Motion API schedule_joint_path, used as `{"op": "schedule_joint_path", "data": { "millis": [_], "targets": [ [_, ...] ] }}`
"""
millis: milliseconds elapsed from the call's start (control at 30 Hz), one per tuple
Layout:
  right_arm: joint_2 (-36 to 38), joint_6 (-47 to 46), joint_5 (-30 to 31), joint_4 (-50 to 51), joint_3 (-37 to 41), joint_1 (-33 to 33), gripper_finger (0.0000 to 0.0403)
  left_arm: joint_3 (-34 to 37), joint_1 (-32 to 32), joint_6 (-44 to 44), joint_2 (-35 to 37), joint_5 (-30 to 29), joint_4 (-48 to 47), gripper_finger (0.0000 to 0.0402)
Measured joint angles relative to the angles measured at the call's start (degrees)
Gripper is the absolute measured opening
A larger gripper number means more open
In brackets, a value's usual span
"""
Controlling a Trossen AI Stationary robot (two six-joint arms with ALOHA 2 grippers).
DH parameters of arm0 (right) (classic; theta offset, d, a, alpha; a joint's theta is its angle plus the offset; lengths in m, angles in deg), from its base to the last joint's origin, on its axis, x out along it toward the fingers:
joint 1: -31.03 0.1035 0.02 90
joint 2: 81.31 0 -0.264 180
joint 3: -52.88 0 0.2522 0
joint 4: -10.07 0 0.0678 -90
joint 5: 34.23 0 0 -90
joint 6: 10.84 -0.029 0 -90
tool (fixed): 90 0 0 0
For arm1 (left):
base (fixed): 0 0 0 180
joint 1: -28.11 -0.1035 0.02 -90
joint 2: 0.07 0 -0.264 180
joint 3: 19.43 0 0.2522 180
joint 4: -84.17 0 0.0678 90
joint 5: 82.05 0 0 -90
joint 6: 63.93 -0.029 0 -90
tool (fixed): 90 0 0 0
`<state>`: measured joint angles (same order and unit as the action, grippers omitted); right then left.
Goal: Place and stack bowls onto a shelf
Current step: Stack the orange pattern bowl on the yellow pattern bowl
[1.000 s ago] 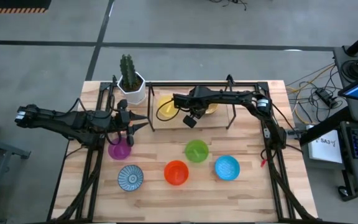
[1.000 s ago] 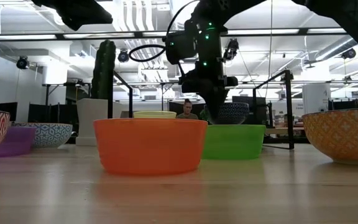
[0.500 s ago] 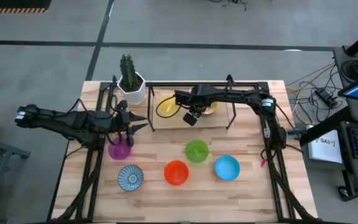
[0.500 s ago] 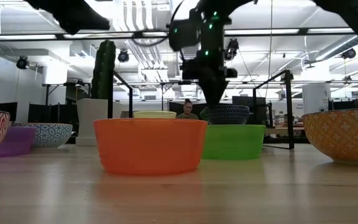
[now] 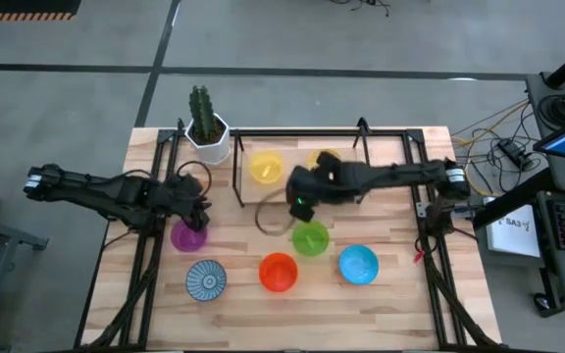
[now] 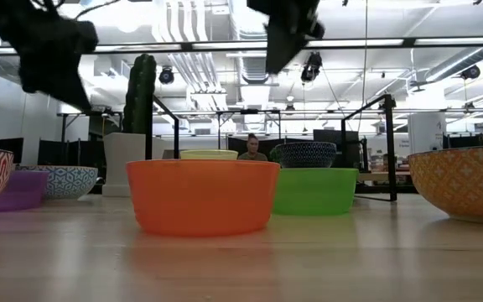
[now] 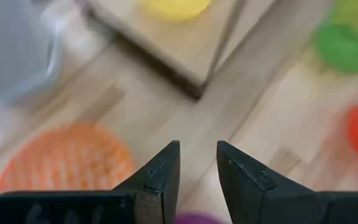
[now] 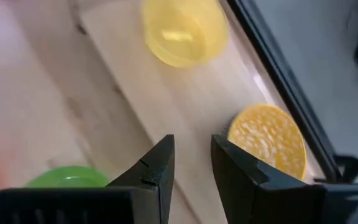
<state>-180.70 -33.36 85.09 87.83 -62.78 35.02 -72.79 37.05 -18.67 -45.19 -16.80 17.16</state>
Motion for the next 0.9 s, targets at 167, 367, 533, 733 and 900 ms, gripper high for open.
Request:
{"op": "schedule_joint_path", "data": {
  "millis": [167, 367, 533, 733, 900],
  "targets": [
    [3.67, 0.35, 1.12, -1.63, 3.75, 7.87, 0.0093, 0.0, -0.99, 12.39, -3.07, 3.82, -5.53, 0.0086],
    [9.54, 0.61, 1.94, -8.24, 11.42, 15.32, 0.0088, 0.0, -2.18, 15.77, -9.12, 6.05, -8.25, 0.0071],
    [15.71, 0.59, 2.5, -17.04, 20.65, 19.86, 0.0076, 0.0, -5.92, 14.04, -14.01, 7.78, -8.51, 0.0062],
    [23.39, 0.65, 7.76, -27.95, 32.25, 22.48, 0.0066, 0.0, -10.6, 7.96, -18.3, 8.11, -8.22, 0.0059],
    [29.18, 0.59, 8.42, -35.25, 41.38, 22.65, 0.0066, 0.0, -11.33, 6.55, -20.53, 7.98, -8.1, 0.0077]
  ]
}}
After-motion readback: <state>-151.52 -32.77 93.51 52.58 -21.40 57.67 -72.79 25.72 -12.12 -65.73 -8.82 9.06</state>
